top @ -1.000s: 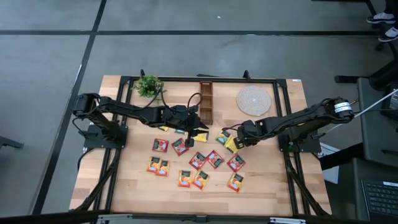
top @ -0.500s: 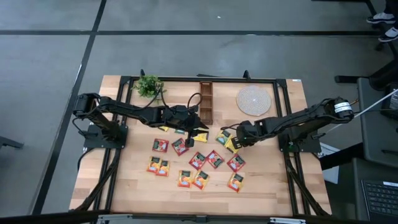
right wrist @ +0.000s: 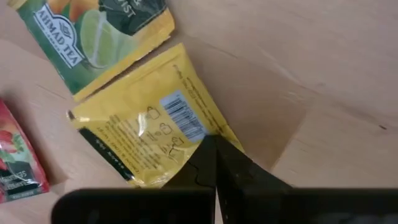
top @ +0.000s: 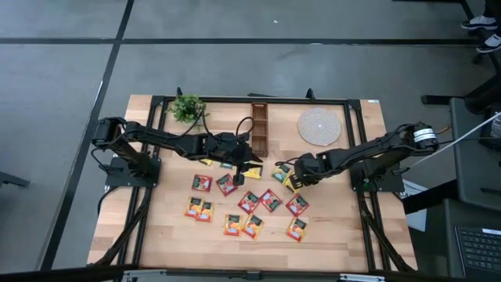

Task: Pick & Place Tea
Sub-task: Put the yellow tea bag into the left section of the wooden organizer

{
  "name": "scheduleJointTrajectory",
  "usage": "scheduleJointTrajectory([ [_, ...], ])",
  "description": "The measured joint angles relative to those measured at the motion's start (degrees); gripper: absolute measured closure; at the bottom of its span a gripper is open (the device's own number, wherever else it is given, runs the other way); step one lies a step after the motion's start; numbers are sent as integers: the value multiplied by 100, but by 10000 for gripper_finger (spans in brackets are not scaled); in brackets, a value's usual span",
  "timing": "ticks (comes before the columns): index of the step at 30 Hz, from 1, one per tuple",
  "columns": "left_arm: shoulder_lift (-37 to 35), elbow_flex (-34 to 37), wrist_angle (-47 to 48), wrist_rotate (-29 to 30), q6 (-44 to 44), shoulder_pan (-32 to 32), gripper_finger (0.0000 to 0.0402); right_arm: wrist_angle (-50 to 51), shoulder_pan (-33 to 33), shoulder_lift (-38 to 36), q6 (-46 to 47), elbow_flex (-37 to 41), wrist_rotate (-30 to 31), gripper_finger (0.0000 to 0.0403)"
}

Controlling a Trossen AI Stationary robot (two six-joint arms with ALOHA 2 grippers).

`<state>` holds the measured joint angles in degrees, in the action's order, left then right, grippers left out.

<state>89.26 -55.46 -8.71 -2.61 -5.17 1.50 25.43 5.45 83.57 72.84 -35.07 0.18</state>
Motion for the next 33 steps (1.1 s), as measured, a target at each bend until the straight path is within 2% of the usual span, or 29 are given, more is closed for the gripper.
scheduleJointTrajectory([
  [7,-1,0,0,-7,-4,0,336,-46,-4,118,7,-2,-5,403],
  [12,-1,0,0,-349,-250,0,336,-35,-4,123,37,2,-4,403],
  [15,24,0,-9,-358,-207,-2,330,-22,-4,125,37,5,-4,403],
  [18,141,0,-29,-373,629,30,315,-22,-4,125,37,9,-10,403],
  [21,418,0,-131,-685,1945,89,290,-28,-2,127,40,11,-14,403],
  [25,915,2,-409,-1010,3188,92,246,-57,-4,129,40,13,-24,403],
  [30,1438,2,-786,-1337,4299,89,187,-96,-2,129,40,18,-31,403],
  [33,1601,-37,-867,-1409,4633,86,165,-109,-2,102,37,24,-33,403],
])
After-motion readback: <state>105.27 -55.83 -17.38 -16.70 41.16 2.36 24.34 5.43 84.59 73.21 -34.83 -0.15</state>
